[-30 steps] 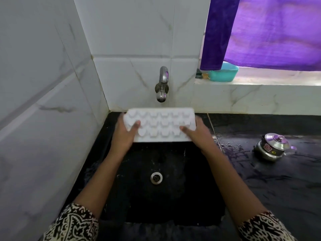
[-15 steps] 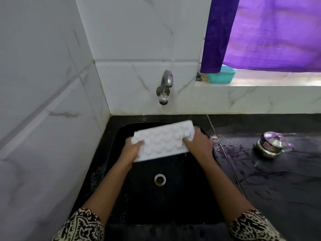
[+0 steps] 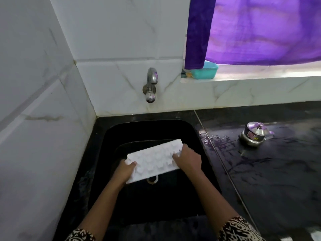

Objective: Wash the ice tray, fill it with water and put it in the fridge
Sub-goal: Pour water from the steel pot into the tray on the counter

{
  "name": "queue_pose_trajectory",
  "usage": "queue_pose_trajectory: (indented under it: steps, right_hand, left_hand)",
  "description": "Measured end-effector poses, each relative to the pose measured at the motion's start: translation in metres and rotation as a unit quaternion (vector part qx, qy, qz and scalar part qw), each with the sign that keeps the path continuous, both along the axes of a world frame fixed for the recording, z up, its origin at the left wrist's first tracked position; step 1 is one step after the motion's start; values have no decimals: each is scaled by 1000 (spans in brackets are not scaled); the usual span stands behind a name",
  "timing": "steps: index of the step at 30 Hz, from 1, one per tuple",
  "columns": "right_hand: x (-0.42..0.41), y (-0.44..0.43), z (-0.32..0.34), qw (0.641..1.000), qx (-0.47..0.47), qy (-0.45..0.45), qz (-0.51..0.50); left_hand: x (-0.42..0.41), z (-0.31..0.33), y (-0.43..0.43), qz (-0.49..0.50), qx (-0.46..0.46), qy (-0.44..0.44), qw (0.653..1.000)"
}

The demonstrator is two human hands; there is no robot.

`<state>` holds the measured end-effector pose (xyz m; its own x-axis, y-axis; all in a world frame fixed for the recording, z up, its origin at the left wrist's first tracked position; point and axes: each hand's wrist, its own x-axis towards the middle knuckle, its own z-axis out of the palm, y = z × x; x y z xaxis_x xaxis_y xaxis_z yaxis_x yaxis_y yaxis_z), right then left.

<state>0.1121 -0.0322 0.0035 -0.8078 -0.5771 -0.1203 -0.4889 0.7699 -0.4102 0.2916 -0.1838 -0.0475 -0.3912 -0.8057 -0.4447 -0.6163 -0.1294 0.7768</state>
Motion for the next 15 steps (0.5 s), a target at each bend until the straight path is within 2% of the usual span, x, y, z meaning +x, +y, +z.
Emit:
queue_pose_trajectory:
  steps: [1,3,5,8,10,13,14,15]
  right_hand:
    - [-3,3,3,999,-33,-24,1]
    - [-10,13,15,979,-148,-139,-9]
    - [-14,26,27,935,-260,-242,-14]
    - [-24,51,38,877,-353,-325,-22]
    - [-36,70,45,817,-430,-381,-43]
    - [-72,108,54,671,-563,-463,-133]
    - [-83,121,55,642,-588,-470,-146]
    - [-96,135,53,628,-602,-470,-149]
  left_hand:
    - [-3,0,3,23,-17,24,999]
    - [-9,5,17,75,-47,100,991]
    - [-16,18,34,116,-75,193,971]
    - [-35,36,64,133,-109,299,939]
    - [-50,45,83,142,-95,352,920]
    - [-80,53,112,175,54,445,877]
    - [-90,55,122,168,94,466,864]
    - [-104,55,135,149,98,468,866]
